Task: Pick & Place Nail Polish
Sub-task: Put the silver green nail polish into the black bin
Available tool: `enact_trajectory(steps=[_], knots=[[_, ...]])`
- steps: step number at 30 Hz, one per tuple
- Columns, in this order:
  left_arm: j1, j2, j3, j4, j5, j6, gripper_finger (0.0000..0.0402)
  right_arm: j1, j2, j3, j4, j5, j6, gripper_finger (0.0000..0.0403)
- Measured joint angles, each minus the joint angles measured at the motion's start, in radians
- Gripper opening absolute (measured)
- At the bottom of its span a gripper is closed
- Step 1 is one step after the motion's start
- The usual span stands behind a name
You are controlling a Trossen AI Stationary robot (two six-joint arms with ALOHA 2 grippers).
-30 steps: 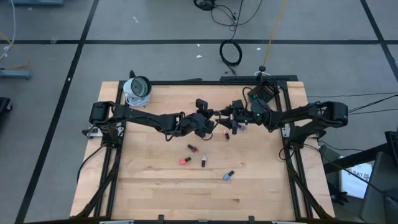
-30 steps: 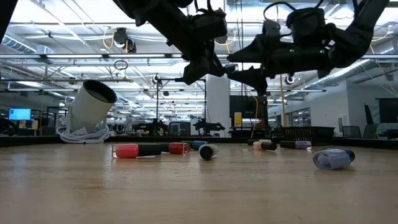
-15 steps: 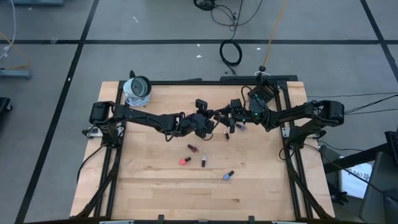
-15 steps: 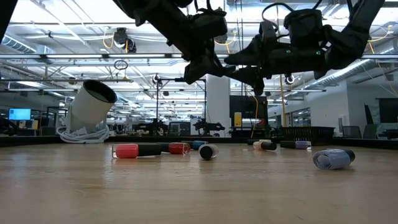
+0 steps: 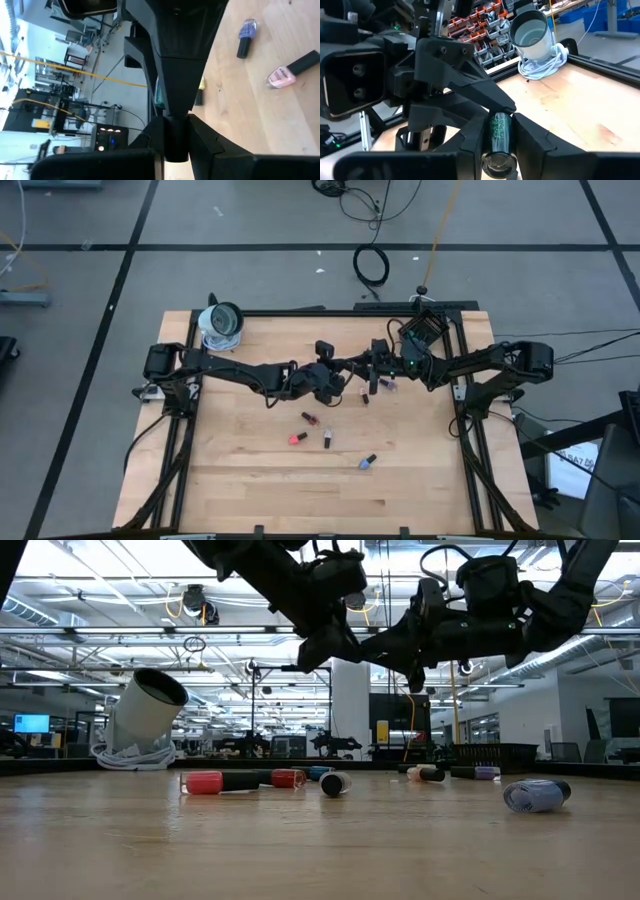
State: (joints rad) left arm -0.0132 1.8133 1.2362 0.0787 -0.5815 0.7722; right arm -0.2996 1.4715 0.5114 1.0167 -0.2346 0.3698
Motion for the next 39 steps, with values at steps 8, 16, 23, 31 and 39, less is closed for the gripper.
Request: enact_trajectory(steps=[8, 16, 23, 31, 39], knots=[[-0.003, 0.0, -0.002, 0.03, -0.027, -0.079, 0.0116, 0.001, -0.001, 0.0, -0.018, -0.008, -0.025, 0.0072], [-0.027, -0.016, -0.004, 0.038, -0.057, -0.303, 0.0238, -0.039, -0.003, 0.002, -0.104, -0.021, -0.084, 0.0071], [-0.052, -0.064, 0.001, 0.016, 0.041, -0.469, 0.0304, -0.103, -0.001, -0.015, -0.215, 0.037, -0.121, 0.007], [0.019, -0.119, 0.0, -0.165, 0.211, -0.619, 0.0304, -0.181, -0.035, -0.028, -0.417, 0.161, -0.191, 0.007], [0.093, -0.115, -0.069, -0.193, 0.407, -0.767, 0.0275, -0.241, -0.237, -0.027, -0.728, 0.473, -0.3, 0.007]])
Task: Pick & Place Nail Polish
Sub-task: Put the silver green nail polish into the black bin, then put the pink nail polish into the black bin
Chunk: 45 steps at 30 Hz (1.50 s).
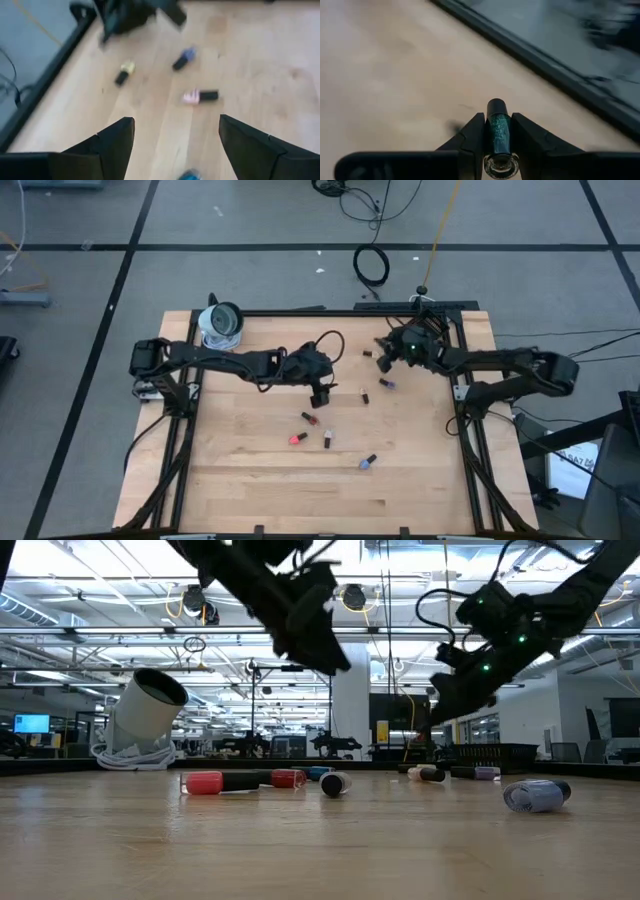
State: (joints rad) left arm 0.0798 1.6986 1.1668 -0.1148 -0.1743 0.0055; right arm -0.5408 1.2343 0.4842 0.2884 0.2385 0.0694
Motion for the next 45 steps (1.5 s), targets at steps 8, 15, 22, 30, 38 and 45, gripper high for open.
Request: enact_trajectory(steps=[8, 15, 22, 30, 38, 45], knots=[[0.003, 0.0, -0.126, 0.244, 0.083, -0.042, 0.0255, -0.007, -0.172, -0.027, -0.176, 0.34, -0.054, 0.007], [0.05, 0.0, -0.197, 0.4, 0.097, -0.074, 0.0256, -0.096, -0.216, -0.076, -0.174, 0.416, -0.077, 0.007], [0.087, 0.0, -0.197, 0.417, 0.097, -0.13, 0.0257, -0.214, -0.216, -0.12, -0.15, 0.414, -0.059, 0.007], [0.089, 0.0, -0.197, 0.424, 0.097, -0.125, 0.0257, -0.247, -0.216, -0.125, -0.113, 0.408, -0.067, 0.0116], [0.088, 0.0, -0.197, 0.415, 0.096, -0.082, 0.0258, -0.247, -0.216, -0.125, -0.116, 0.408, -0.029, 0.0143], [0.088, 0.0, -0.197, 0.402, 0.096, -0.087, 0.0258, -0.247, -0.216, -0.125, -0.032, 0.261, -0.034, 0.0141]])
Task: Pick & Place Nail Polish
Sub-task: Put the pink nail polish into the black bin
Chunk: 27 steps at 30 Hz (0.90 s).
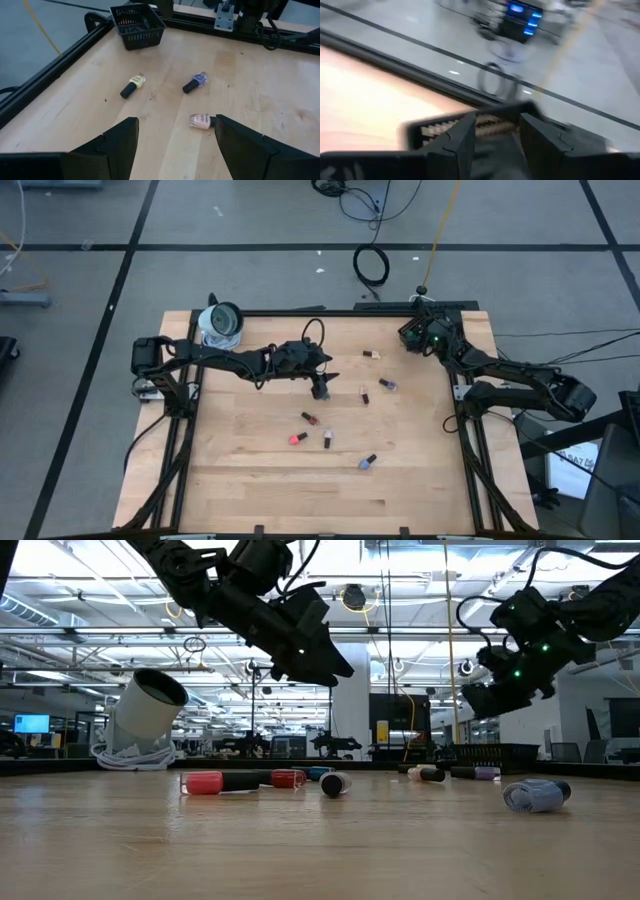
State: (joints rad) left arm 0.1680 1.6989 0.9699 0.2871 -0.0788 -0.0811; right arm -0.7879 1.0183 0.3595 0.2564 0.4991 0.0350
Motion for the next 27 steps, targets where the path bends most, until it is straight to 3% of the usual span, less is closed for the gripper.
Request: enact_trajectory(steps=[8, 12, 19, 27], knots=[[-0.038, 0.0, 0.0, -0.008, 0.001, 0.073, 0.0257, 0.028, -0.014, 0.0, 0.216, -0.671, 0.118, 0.0141], [-0.064, 0.0, 0.0, -0.003, 0.002, 0.131, 0.0257, 0.07, -0.014, 0.0, 0.341, -0.905, 0.234, 0.0141], [-0.118, 0.0, 0.004, -0.082, 0.001, 0.164, 0.0257, 0.159, -0.014, 0.0, 0.49, -1.034, 0.294, 0.0141], [-0.281, 0.0, 0.121, -0.671, -0.053, -0.006, 0.0257, 0.257, -0.014, 0.0, 0.447, -1.036, 0.276, 0.0141]])
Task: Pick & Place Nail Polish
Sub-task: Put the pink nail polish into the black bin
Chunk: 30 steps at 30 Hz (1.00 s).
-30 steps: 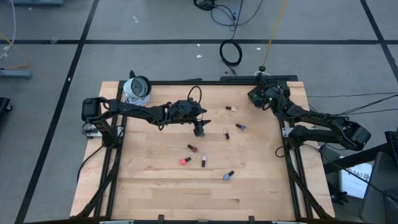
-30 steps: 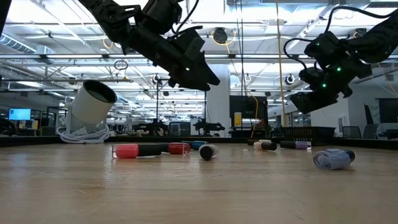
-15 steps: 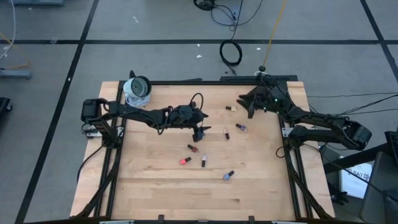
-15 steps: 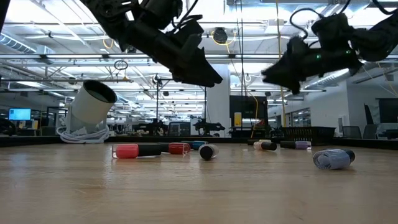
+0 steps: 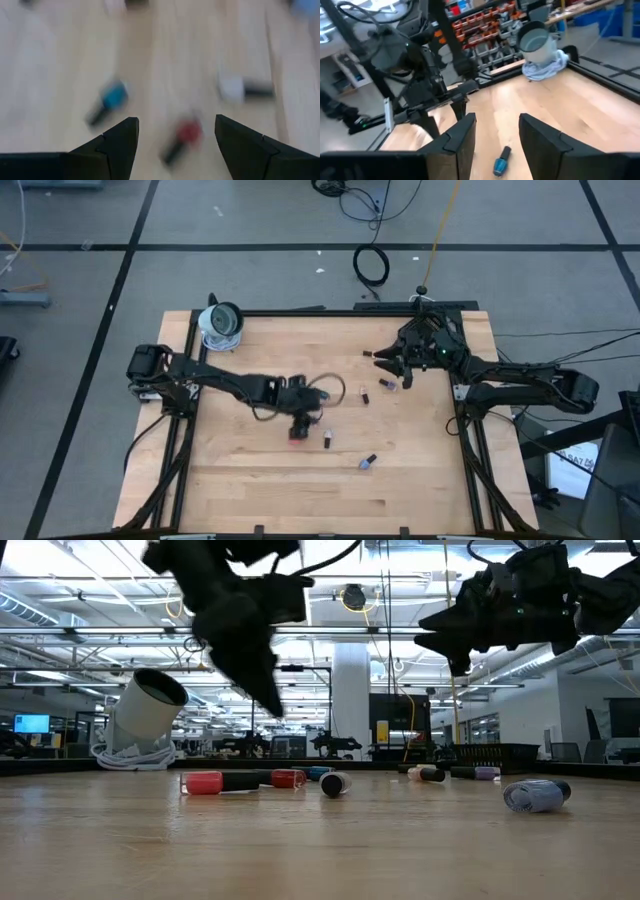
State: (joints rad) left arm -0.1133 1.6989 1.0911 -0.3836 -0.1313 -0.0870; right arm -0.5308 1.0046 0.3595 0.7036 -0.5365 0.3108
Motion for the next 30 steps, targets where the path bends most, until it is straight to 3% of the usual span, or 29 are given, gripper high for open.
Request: enact_trajectory(steps=[5, 14, 25, 30], knots=[[-0.098, 0.0, 0.035, -0.167, 0.004, -0.173, 0.0257, 0.048, 0.0, 0.0, 0.037, 0.014, -0.064, 0.0141], [-0.152, 0.001, 0.028, -0.194, -0.011, -0.398, 0.0257, 0.051, 0.0, 0.0, 0.123, 0.011, -0.062, 0.0141], [-0.185, 0.076, 0.027, -0.19, 0.023, -0.495, 0.0257, 0.051, 0.0, 0.0, 0.148, 0.011, -0.069, 0.0141], [-0.175, 0.098, 0.027, -0.188, -0.01, -0.497, 0.0257, 0.051, 0.0, 0.0, 0.153, 0.011, -0.069, 0.0141]])
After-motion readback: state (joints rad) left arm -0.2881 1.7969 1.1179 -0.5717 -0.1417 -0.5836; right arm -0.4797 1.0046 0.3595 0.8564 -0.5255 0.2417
